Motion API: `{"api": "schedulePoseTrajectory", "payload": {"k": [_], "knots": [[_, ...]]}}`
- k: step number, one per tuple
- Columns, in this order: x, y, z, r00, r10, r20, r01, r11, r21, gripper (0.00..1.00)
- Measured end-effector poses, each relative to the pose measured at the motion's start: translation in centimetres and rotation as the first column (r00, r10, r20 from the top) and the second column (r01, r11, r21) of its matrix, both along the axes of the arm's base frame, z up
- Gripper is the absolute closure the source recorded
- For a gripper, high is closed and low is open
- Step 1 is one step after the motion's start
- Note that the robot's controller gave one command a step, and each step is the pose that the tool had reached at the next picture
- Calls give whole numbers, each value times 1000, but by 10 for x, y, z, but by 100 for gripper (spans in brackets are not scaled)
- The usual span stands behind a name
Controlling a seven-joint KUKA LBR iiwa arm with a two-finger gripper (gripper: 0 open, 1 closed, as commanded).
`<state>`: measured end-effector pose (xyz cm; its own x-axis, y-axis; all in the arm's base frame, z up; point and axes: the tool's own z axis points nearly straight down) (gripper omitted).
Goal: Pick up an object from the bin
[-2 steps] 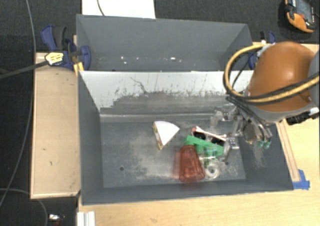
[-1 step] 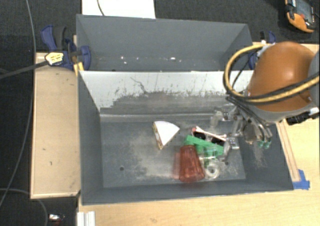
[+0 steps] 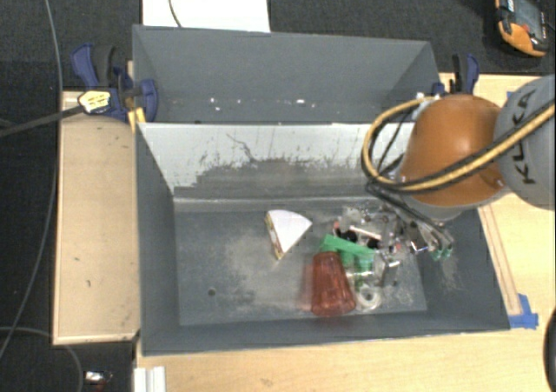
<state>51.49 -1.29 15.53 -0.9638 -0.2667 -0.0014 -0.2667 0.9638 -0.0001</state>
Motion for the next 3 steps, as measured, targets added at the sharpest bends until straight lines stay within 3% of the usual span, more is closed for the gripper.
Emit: {"api": "schedulePoseTrajectory", "payload": {"k": [1,2,3], "knots": [[-10,13,7,984,-181,1,181,984,0,0],[-12,24,-56,994,-105,-5,105,994,-1,0],[-10,25,-52,992,-125,1,125,992,0,0]]}}
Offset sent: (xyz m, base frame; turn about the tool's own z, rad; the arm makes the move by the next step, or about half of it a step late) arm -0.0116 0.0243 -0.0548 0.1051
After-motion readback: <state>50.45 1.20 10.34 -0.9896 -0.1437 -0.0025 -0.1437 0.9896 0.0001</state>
